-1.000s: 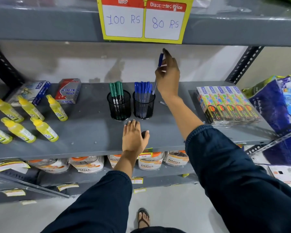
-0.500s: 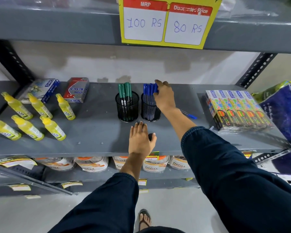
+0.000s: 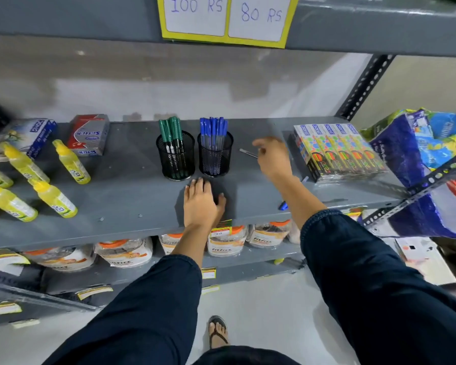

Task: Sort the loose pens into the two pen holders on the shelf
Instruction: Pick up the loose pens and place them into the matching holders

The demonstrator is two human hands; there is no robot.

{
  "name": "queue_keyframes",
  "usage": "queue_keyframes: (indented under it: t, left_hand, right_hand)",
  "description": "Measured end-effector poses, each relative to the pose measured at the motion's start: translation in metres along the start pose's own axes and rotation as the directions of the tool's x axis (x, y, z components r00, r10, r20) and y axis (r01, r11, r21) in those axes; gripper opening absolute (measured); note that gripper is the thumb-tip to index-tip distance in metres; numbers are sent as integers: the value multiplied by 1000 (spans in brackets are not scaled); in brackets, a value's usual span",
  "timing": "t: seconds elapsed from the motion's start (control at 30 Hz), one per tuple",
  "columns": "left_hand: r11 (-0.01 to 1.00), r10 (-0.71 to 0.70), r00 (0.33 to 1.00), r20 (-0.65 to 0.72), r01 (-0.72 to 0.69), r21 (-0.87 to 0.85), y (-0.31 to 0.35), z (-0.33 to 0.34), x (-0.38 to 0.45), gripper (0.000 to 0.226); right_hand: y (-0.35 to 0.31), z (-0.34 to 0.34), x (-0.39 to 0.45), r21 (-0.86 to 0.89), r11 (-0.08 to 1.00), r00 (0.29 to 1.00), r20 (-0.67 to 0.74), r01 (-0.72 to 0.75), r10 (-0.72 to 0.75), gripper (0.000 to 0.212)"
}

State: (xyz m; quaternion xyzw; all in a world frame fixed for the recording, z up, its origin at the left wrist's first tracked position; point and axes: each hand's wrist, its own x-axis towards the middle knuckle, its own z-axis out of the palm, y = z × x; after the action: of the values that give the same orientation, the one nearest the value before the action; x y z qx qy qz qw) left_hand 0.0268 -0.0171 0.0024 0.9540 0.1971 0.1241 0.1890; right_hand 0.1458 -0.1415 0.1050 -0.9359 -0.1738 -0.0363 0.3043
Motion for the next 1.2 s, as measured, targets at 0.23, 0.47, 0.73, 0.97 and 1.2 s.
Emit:
queue_keyframes:
  t: [0.23,0.47,0.73,0.97,1.2]
  left_hand:
    - [1000,2,1000,9,-2,-10,0,0,-1,54]
    - [1000,10,1000,16,-9,-7,1,-2,-4,53]
    - [1000,16,1000,24,-15,-11,-1,-2,-5,53]
    - [1000,18,999,37,-18,-5,0,-4,-5,53]
    - [997,26,1000,3,-26,-67,-3,-2,-6,50]
  right_hand:
    - [58,-15,-60,-209,974,957,290,89,-25,51]
    - [83,-27,-96,-338,931,915,403,137,12,55]
    - [83,-15,-118,-357,928,962,272,109,-8,31]
    - [44,-24,-99,-178,960,972,-54,214,-227,21]
    - [-54,-45,-33,413,876,910,-409,250,-67,25]
